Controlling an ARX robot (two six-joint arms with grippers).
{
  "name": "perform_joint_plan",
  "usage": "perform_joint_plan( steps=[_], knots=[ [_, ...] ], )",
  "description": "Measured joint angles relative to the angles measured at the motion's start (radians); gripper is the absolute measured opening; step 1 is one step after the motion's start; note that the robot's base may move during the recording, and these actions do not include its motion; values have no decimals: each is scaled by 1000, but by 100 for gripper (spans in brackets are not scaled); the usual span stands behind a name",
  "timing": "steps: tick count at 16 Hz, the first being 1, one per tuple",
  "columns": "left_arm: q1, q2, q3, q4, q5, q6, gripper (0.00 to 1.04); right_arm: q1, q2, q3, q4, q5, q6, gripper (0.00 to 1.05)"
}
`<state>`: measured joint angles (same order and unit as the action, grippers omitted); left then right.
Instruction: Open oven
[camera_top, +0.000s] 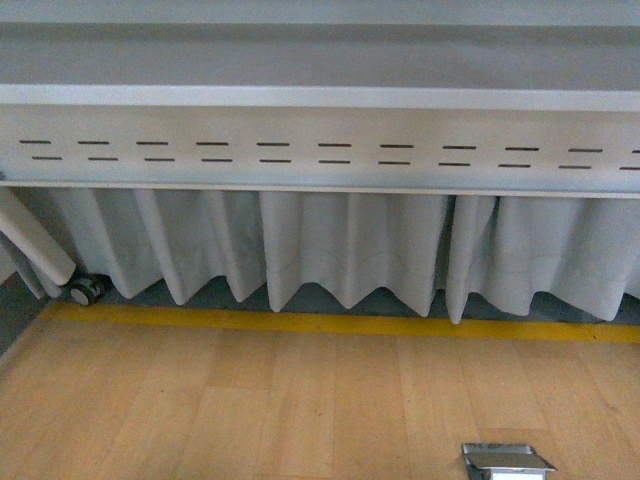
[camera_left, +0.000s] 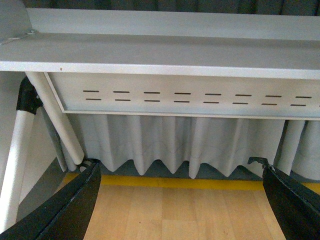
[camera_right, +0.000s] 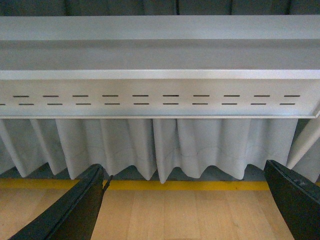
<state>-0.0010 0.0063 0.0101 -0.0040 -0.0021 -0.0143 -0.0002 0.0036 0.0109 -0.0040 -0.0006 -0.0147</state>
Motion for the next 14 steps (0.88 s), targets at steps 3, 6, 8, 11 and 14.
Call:
perform_joint_plan(
  steps=[3, 6, 8, 11, 14],
  knots=[
    [0, 0, 0, 0, 0, 0, 98, 0, 0, 0, 0, 0, 0, 98],
    [0, 0, 0, 0, 0, 0, 98, 0, 0, 0, 0, 0, 0, 98],
    [0, 0, 0, 0, 0, 0, 98, 0, 0, 0, 0, 0, 0, 98],
    [0, 0, 0, 0, 0, 0, 98, 0, 0, 0, 0, 0, 0, 98],
    [0, 0, 0, 0, 0, 0, 98, 0, 0, 0, 0, 0, 0, 98]
  ],
)
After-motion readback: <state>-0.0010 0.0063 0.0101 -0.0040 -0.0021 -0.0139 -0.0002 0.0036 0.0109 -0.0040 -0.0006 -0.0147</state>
